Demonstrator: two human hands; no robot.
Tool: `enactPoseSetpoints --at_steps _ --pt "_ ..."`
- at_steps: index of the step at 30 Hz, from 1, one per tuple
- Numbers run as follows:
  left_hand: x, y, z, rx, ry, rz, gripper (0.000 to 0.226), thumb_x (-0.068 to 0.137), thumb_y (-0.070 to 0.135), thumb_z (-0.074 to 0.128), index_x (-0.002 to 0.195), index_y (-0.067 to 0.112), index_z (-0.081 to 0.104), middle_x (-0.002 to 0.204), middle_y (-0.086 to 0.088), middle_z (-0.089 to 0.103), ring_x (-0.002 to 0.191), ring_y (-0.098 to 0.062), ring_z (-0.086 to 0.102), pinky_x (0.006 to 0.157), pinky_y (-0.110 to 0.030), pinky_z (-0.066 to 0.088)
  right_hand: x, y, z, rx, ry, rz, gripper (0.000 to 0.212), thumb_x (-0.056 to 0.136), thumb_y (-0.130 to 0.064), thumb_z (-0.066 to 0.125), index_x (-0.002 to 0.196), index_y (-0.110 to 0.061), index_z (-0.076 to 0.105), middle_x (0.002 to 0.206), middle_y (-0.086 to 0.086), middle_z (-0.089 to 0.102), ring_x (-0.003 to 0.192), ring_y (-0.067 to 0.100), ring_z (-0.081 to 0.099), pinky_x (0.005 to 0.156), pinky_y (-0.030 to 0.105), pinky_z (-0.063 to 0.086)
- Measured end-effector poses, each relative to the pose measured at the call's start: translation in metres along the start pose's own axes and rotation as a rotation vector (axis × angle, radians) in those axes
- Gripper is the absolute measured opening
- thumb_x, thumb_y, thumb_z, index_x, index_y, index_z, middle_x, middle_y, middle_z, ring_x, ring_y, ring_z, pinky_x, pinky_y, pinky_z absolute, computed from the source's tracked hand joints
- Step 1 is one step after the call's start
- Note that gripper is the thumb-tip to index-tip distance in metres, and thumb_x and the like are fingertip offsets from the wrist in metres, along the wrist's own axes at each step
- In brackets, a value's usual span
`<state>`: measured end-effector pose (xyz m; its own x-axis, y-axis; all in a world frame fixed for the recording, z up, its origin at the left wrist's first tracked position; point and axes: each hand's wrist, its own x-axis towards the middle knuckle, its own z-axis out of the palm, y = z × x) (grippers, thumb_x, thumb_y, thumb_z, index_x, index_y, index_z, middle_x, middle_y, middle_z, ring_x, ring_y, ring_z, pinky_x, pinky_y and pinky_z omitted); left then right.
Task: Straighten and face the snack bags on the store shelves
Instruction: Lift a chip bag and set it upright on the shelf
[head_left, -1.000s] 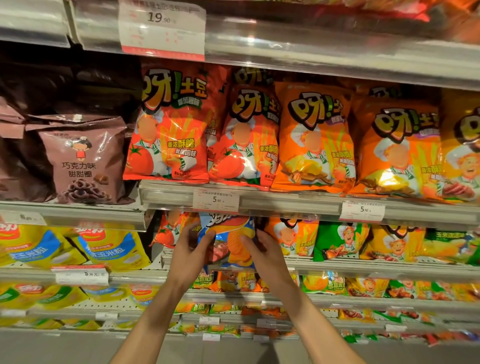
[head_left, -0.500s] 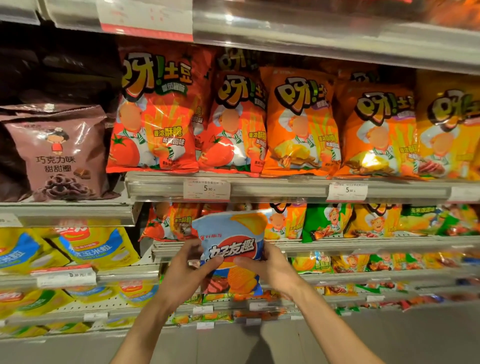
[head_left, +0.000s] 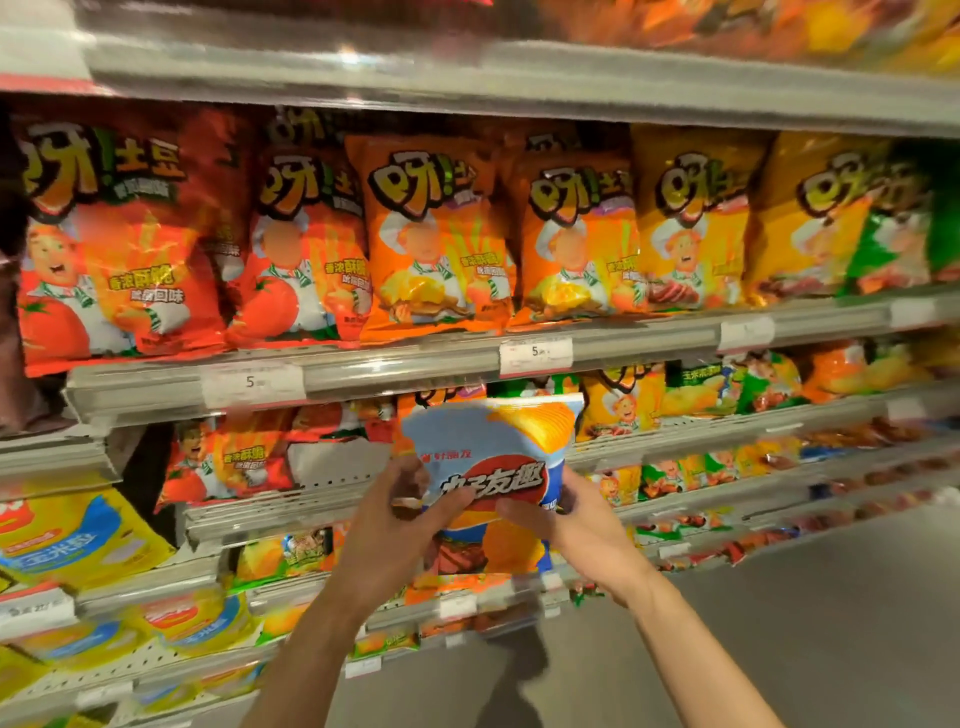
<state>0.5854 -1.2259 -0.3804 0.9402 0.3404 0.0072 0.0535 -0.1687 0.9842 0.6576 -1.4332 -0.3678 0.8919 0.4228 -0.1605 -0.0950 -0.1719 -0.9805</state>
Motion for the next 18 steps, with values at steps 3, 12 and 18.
enactPoseSetpoints --at_steps 3,12,18 --pt "0.002 0.021 0.043 0.021 -0.026 0.062 0.05 0.072 0.061 0.076 0.112 0.033 0.066 0.101 0.009 0.072 0.09 -0.008 0.07 0.073 -0.023 0.057 -0.012 -0.009 -0.046 -0.002 0.006 -0.064 0.053 0.073 -0.036 0.085 0.121 -0.02 0.071 0.109 -0.006 0.079 0.101 0.01 0.074 0.08 0.021 0.056" --pt "0.007 0.077 0.225 -0.254 -0.104 0.105 0.043 0.068 0.03 0.094 0.104 0.015 0.075 0.095 -0.009 0.077 0.084 -0.019 0.072 0.07 -0.032 0.059 -0.052 0.004 -0.225 0.007 0.1 -0.228 0.042 0.078 -0.046 0.084 0.117 -0.034 0.074 0.115 -0.006 0.078 0.107 0.015 0.073 0.085 0.027 0.058" --pt "0.023 0.113 0.33 -0.319 -0.333 0.099 0.031 0.07 0.022 0.093 0.093 0.03 0.073 0.073 -0.003 0.052 0.066 -0.013 0.046 0.056 -0.017 0.04 -0.071 0.001 -0.332 0.007 0.187 -0.261 0.035 0.081 -0.045 0.081 0.114 -0.037 0.075 0.113 -0.006 0.078 0.104 0.014 0.074 0.082 0.023 0.058"
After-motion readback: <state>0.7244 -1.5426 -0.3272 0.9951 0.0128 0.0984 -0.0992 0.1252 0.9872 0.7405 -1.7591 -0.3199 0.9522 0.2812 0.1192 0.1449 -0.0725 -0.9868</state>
